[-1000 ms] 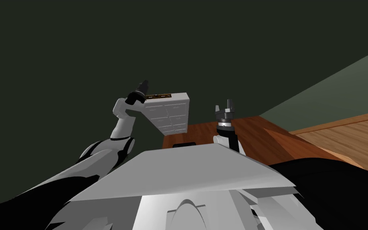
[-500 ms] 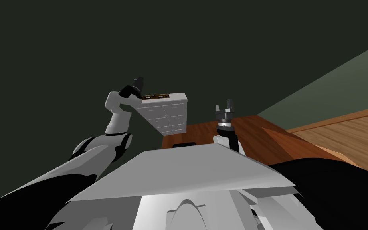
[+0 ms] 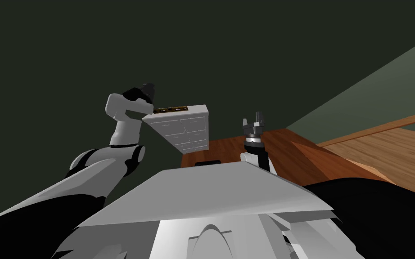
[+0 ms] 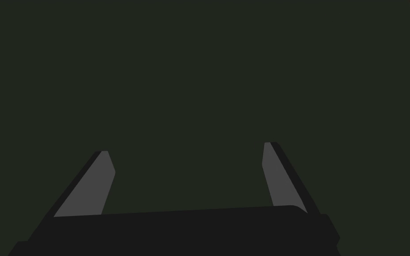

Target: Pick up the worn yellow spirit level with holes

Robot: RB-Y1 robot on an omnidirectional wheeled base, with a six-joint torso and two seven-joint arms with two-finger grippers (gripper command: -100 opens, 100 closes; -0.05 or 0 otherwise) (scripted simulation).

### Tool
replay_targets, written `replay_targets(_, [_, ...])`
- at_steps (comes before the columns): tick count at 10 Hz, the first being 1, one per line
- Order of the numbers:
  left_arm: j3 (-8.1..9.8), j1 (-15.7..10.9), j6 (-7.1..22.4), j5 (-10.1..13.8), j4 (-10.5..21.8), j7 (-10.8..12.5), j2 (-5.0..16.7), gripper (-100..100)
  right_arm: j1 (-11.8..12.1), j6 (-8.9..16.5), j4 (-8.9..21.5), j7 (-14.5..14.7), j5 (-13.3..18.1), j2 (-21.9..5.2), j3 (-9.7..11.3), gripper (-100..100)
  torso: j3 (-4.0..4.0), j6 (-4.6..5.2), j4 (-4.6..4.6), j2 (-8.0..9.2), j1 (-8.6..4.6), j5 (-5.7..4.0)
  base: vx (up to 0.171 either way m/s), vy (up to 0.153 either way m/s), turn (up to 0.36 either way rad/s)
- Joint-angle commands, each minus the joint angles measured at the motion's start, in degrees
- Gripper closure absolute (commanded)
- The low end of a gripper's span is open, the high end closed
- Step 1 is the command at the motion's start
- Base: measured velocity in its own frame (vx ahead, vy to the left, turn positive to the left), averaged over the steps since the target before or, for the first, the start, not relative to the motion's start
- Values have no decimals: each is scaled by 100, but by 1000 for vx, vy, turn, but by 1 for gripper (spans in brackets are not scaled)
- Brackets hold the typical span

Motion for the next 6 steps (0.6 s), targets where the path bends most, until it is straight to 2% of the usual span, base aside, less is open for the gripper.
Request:
replay_targets(1, [-23, -163, 171, 33, 215, -22, 35, -100, 0, 0, 0, 0, 0, 0, 0, 0, 0, 0, 0, 0, 0, 0, 2, -24, 8])
replay_targets(2, [8, -389, 397, 110, 425, -57, 210, -100, 0, 0, 0, 0, 0, 0, 0, 0, 1, -1, 1, 2, 6, 1, 14, -45, -110])
replay_targets(3, [8, -498, 522, 110, 579, -57, 210, -100, 0, 0, 0, 0, 0, 0, 0, 0, 0, 2, 1, 0, 0, -1, 20, -38, -43])
replay_targets(4, [8, -498, 635, 110, 579, -57, 210, -100, 0, 0, 0, 0, 0, 0, 0, 0, -1, -1, 0, -2, 1, 0, 12, -19, 18])
replay_targets(5, [41, -750, 832, 187, 825, -94, 374, -100, 0, 0, 0, 0, 0, 0, 0, 0, 0, -1, 0, 0, 8, 3, 26, -53, -101])
replay_targets(6, [41, -815, 1007, 187, 950, -94, 374, -100, 0, 0, 0, 0, 0, 0, 0, 0, -2, 2, 0, -4, -3, -1, 29, -42, -55])
